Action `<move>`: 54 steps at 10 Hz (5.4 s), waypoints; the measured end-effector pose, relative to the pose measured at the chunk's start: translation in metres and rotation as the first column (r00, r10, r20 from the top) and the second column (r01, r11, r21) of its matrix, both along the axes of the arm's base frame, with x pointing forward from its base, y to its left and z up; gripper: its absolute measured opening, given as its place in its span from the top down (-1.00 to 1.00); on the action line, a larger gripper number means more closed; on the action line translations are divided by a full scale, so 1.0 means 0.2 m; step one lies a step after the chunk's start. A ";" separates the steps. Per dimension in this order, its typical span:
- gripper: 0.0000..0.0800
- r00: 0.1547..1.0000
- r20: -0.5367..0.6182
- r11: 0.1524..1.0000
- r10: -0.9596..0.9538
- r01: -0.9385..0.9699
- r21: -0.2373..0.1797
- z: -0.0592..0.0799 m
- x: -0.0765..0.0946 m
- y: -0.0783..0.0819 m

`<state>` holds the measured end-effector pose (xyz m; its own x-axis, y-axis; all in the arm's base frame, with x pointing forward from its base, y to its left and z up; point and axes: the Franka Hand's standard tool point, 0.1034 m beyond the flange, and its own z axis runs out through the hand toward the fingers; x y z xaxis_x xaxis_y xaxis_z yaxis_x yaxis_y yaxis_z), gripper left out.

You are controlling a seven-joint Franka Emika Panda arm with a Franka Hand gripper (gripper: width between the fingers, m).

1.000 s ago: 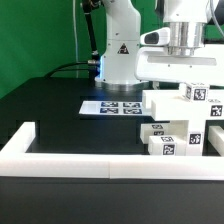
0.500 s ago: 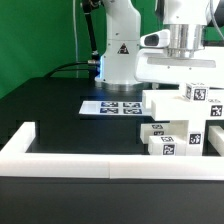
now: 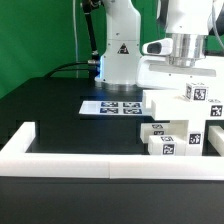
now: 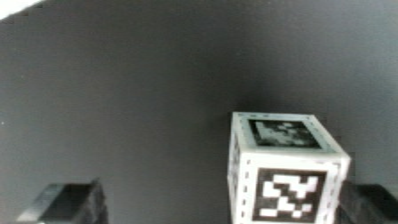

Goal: Assemble chair

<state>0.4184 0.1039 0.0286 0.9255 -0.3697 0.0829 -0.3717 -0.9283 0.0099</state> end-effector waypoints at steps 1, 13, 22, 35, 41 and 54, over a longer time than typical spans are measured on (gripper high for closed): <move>-0.62 1.000 -0.002 1.000 0.000 0.000 -0.001 0.00 0.00 0.00; -0.62 1.000 -0.001 1.000 0.019 -0.019 0.010 0.01 0.04 0.08; -0.62 0.999 -0.032 0.999 0.041 -0.041 -0.009 -0.08 -0.03 0.11; 0.28 0.998 -0.033 0.998 0.053 -0.054 -0.011 -0.07 -0.03 0.07; 0.28 0.999 -0.008 0.996 0.044 -0.043 0.084 0.26 -0.05 0.00; 0.28 0.997 0.003 0.992 0.075 -0.075 0.097 0.38 0.04 -0.10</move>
Offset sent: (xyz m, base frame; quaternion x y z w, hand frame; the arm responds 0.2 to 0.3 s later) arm 0.0043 0.0063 -0.0020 0.0004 0.0048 0.0048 1.0000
